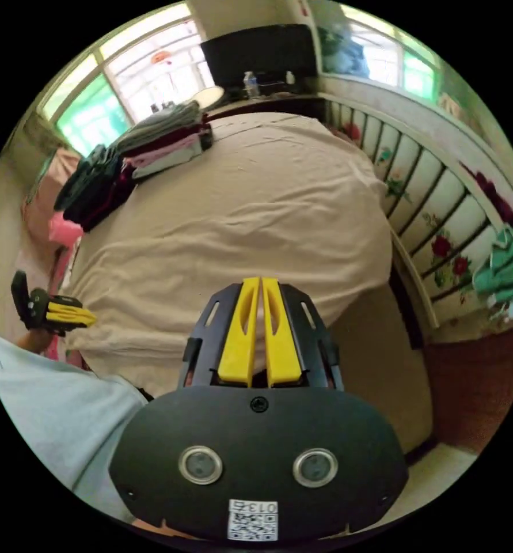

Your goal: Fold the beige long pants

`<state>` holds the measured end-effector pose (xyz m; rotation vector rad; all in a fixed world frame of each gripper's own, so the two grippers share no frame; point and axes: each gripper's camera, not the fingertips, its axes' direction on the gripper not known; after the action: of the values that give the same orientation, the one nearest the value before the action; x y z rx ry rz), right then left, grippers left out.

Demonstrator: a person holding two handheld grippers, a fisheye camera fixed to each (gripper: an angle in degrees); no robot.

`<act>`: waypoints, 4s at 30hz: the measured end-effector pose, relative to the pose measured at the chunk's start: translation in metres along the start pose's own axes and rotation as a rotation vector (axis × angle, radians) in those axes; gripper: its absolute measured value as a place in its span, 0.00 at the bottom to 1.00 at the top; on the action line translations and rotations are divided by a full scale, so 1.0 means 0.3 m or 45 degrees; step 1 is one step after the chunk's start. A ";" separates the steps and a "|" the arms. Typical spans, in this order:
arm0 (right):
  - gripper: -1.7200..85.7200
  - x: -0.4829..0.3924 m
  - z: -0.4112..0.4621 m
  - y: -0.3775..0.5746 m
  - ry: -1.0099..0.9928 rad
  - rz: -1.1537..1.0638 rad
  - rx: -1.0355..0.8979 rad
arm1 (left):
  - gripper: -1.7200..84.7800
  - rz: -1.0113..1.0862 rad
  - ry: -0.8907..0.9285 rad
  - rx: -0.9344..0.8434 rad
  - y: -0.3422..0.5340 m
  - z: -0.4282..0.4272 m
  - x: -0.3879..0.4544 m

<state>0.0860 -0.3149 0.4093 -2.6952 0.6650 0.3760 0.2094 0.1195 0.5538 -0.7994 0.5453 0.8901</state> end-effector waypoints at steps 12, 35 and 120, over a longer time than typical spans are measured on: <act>0.11 0.973 0.166 0.478 -0.718 1.022 0.278 | 0.09 0.469 0.267 -0.133 -0.793 0.264 0.200; 0.23 1.405 0.426 1.040 -1.335 1.334 0.482 | 0.02 0.366 0.367 -0.198 -1.043 0.255 0.139; 0.04 -0.339 -0.084 -0.375 -0.338 -1.151 -0.209 | 0.10 -0.893 0.183 0.179 0.356 -0.182 -0.457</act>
<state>0.0583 -0.1901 0.4949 -2.6818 -0.6749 0.5232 0.0416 0.0527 0.5779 -0.8486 0.4022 0.1487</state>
